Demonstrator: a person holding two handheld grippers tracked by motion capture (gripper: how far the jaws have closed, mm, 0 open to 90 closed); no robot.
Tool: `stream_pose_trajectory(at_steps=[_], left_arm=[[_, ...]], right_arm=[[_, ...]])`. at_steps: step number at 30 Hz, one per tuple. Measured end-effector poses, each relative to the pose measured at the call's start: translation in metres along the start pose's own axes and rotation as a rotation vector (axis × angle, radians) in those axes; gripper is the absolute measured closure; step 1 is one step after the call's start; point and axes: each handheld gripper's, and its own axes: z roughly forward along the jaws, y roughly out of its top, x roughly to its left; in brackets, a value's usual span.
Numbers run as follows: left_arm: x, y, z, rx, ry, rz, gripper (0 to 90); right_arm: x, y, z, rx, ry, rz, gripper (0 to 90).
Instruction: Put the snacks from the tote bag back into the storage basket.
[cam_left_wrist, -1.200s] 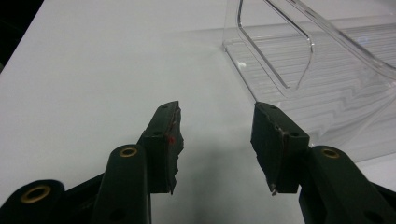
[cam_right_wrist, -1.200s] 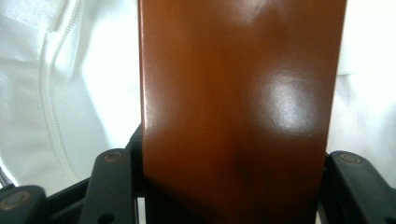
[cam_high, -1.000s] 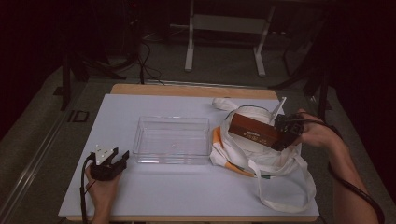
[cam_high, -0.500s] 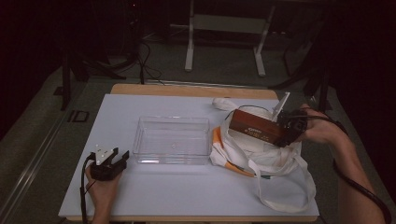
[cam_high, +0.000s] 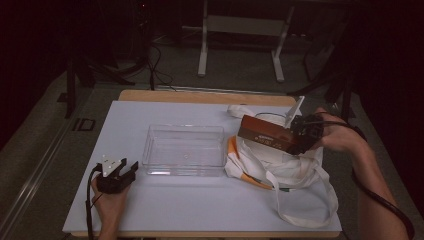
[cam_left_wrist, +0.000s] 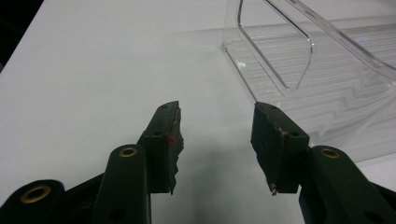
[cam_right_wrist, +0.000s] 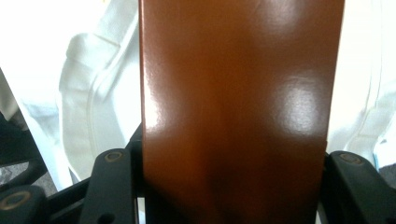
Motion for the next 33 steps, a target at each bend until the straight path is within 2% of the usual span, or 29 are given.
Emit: stream_pose_trajectory(at_steps=[14, 25, 33], left_arm=[[0.0, 0.0, 0.0, 0.0, -0.001, -0.002, 53.0], [0.0, 0.0, 0.0, -0.001, -0.002, -0.003, 52.9], [0.0, 0.0, 0.0, 0.0, -0.002, -0.003, 52.9]], right_arm=[[0.007, 0.028, 0.0, -0.028, -0.005, -0.053, 43.2], [0.011, 0.042, 0.0, -0.041, 0.005, -0.079, 43.2], [0.015, 0.055, 0.003, -0.032, 0.002, -0.108, 43.2]])
